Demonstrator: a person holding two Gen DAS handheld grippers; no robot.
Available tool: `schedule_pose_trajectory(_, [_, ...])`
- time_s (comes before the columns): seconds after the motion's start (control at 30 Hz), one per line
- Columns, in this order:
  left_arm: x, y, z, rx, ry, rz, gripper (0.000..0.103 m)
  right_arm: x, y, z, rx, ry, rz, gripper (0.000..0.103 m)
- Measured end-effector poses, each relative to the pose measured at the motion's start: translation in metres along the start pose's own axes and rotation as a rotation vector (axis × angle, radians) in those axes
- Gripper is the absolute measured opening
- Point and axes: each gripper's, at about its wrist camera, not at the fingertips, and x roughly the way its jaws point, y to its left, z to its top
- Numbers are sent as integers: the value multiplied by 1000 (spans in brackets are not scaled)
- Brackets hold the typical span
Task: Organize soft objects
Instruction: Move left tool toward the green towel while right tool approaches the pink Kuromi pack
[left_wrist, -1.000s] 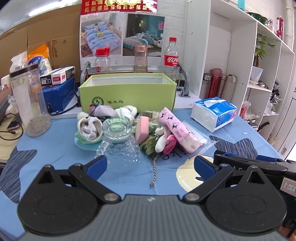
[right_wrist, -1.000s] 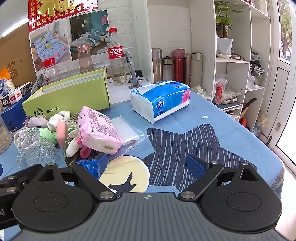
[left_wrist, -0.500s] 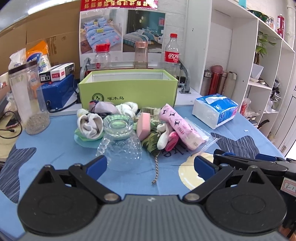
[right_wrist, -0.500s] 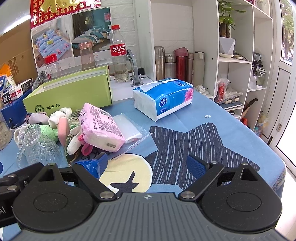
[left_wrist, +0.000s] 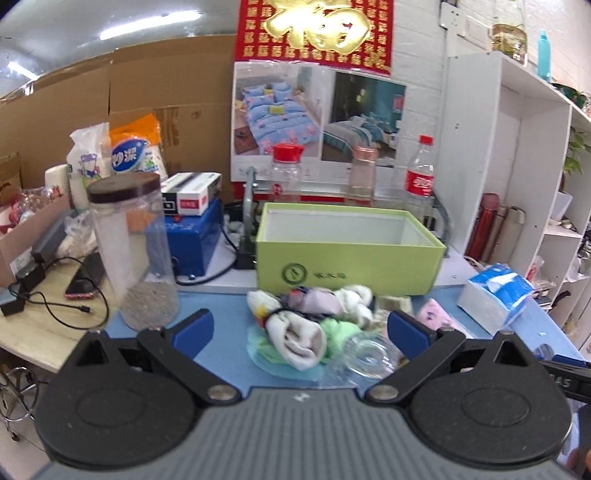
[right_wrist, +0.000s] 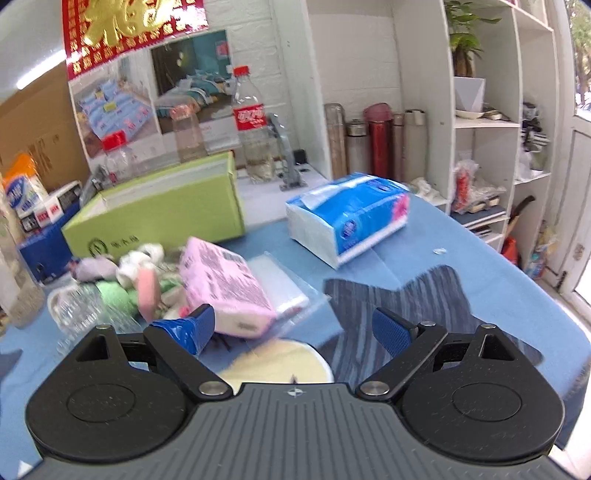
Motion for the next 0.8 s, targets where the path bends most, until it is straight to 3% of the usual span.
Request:
schedule_pose_trajectory(0.07, [26, 13, 17, 29, 42, 27, 99, 8, 6, 10, 3, -5, 47, 79])
schedule_pose_trajectory(0.23, [90, 23, 39, 11, 160, 1, 99, 45, 34, 30, -56, 33, 103, 79])
schedule_pose_trajectory(0.4, [134, 10, 28, 9, 256, -49, 99, 76, 55, 37, -123, 89, 129, 79])
schedule_pose_trajectory(0.6, [175, -5, 22, 23, 309, -40, 99, 106, 56, 32, -155, 154, 106, 79])
schedule_pose_trajectory(0.8, [207, -11, 6, 112, 388, -4, 100, 114, 50, 29, -134, 184, 119, 79])
